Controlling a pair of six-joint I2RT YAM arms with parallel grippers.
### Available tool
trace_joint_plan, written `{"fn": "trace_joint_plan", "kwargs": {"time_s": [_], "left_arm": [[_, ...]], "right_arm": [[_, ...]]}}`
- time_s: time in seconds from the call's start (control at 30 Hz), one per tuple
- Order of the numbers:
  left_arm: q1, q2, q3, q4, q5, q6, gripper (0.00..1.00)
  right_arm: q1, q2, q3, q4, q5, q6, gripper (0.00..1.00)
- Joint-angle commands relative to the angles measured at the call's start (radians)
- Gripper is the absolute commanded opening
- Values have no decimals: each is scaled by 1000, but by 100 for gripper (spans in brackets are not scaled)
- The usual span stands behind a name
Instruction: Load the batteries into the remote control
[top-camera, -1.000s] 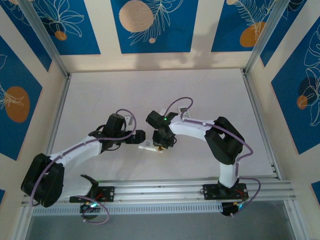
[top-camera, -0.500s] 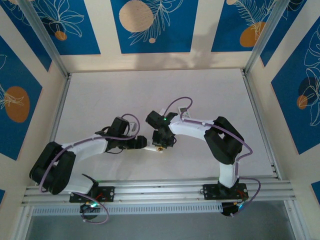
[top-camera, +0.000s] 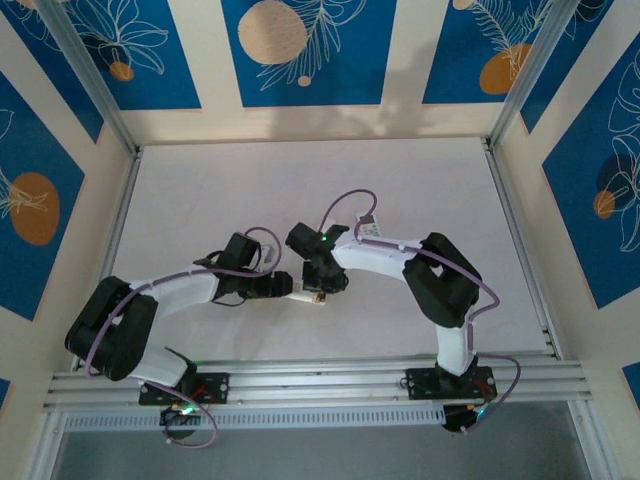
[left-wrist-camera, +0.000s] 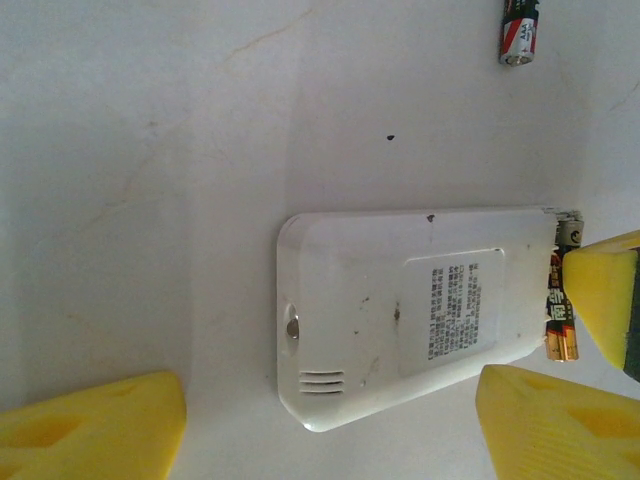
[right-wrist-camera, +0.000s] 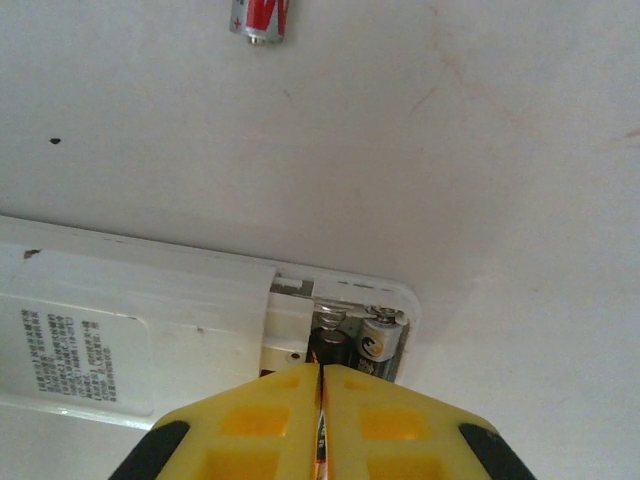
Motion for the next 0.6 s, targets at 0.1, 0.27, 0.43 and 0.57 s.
{"fn": "trace_joint_plan", "kwargs": {"time_s": [0.1,0.27,0.43,0.57], "left_arm": [[-15,27,11,8,11,-4,81],[-16,27,15,15,15,-5,81],[-15,26,17,10,13,-2,81],[-16,21,15,5,7,2,81]], "right_arm": [[4,-55,2,-23,63,-38,18],[28,-111,-16,-40,35,21,20],[42,-97,-39,-31,-19,84,20],[44,-77,-48,-28,-30,99,20]]}}
